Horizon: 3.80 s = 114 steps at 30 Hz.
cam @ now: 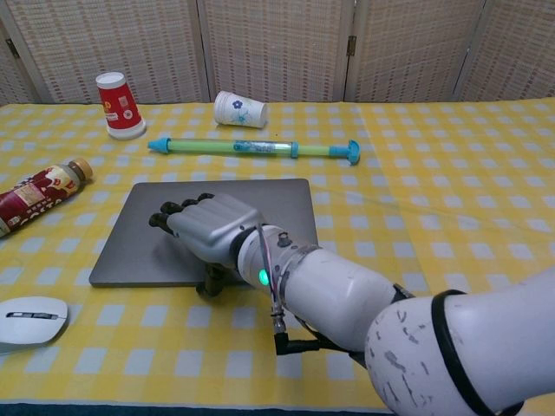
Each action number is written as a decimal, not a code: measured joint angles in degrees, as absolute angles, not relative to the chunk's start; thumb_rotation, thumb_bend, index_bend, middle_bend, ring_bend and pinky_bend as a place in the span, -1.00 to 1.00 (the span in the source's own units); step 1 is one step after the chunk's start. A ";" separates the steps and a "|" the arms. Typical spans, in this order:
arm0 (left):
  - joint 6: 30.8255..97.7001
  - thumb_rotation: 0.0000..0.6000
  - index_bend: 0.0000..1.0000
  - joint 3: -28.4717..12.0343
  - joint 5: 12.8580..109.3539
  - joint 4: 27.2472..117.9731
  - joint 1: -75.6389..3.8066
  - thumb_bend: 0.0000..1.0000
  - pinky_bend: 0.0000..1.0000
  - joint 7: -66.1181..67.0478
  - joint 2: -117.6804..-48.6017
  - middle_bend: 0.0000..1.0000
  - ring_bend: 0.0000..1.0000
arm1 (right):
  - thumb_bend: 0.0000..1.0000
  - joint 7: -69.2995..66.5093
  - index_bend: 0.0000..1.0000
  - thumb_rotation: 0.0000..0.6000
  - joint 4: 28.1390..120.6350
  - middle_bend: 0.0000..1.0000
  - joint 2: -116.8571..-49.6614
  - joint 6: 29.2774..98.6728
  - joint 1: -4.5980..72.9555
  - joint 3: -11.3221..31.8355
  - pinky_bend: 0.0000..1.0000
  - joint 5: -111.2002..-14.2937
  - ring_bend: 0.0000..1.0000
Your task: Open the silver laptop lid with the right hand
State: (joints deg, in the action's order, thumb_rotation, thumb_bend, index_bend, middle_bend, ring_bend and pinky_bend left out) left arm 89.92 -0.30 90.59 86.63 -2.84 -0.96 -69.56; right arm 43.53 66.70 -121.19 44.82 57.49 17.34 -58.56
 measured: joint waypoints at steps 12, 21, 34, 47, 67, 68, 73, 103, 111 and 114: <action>89.50 1.00 -0.97 -0.44 90.37 86.51 -2.97 -0.52 -1.00 -1.00 -69.76 -0.82 -0.89 | -0.32 43.09 -1.00 1.00 64.35 -1.00 -121.89 45.46 59.59 16.94 -1.00 -56.94 -1.00; 89.43 1.00 -0.97 -0.46 90.26 86.24 -2.93 -0.52 -1.00 -1.07 -69.93 -0.82 -0.89 | -0.32 43.34 -1.00 1.00 64.52 -1.00 -121.33 46.60 60.11 16.35 -1.00 -56.39 -1.00; 89.22 1.00 -0.97 -0.49 90.12 85.76 -2.94 -0.52 -1.00 -1.19 -70.24 -0.82 -0.90 | 0.02 43.92 -1.00 1.00 63.57 -1.00 -121.37 47.49 61.07 15.61 -1.00 -55.79 -1.00; 87.69 1.00 -0.90 0.24 92.68 84.83 -4.54 -0.52 -1.00 -2.77 -70.60 -0.82 -0.89 | 0.25 44.46 -1.00 1.00 63.53 -1.00 -121.18 49.24 61.56 15.18 -1.00 -56.90 -1.00; 68.90 1.00 -0.82 4.86 100.87 80.75 -18.52 0.43 -1.00 -12.90 -74.82 -0.72 -0.84 | 0.32 50.39 -1.00 1.00 65.45 -1.00 -120.62 53.14 62.25 15.81 -1.00 -56.21 -1.00; 67.94 1.00 -0.85 4.85 100.82 80.76 -19.14 0.46 -1.00 -12.66 -75.14 -0.74 -0.86 | 0.32 50.52 -1.00 1.00 65.47 -1.00 -120.62 53.21 62.28 15.88 -1.00 -56.10 -1.00; 62.63 1.00 -0.93 4.30 99.29 81.30 -22.58 0.51 -1.00 -11.08 -76.98 -0.81 -0.93 | 0.32 51.05 -1.00 1.00 65.45 -1.00 -120.62 53.46 62.38 15.98 -1.00 -55.74 -1.00; 46.05 1.00 -0.98 2.00 84.98 81.14 -32.42 0.53 -1.00 -6.70 -81.50 -0.93 -1.00 | 0.32 52.18 -1.00 1.00 64.11 -1.00 -120.91 55.82 62.97 17.41 -1.00 -56.20 -1.00; 46.25 1.00 -0.97 2.46 84.60 81.03 -32.76 0.53 -1.00 -6.87 -81.52 -0.93 -1.00 | 0.32 53.24 -1.00 1.00 65.34 -1.00 -119.94 56.90 62.81 18.42 -1.00 -55.28 -1.00; 46.21 1.00 -0.97 2.55 84.43 80.92 -32.97 0.53 -1.00 -6.87 -81.58 -0.93 -1.00 | 0.32 53.66 -1.00 1.00 65.87 -1.00 -119.29 57.29 62.73 18.91 -1.00 -54.75 -1.00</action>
State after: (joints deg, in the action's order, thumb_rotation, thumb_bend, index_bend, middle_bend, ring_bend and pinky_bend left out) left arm 46.21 2.55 84.43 80.92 -32.97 -6.87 -81.58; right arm 53.66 65.87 -119.29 57.29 62.73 18.91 -54.75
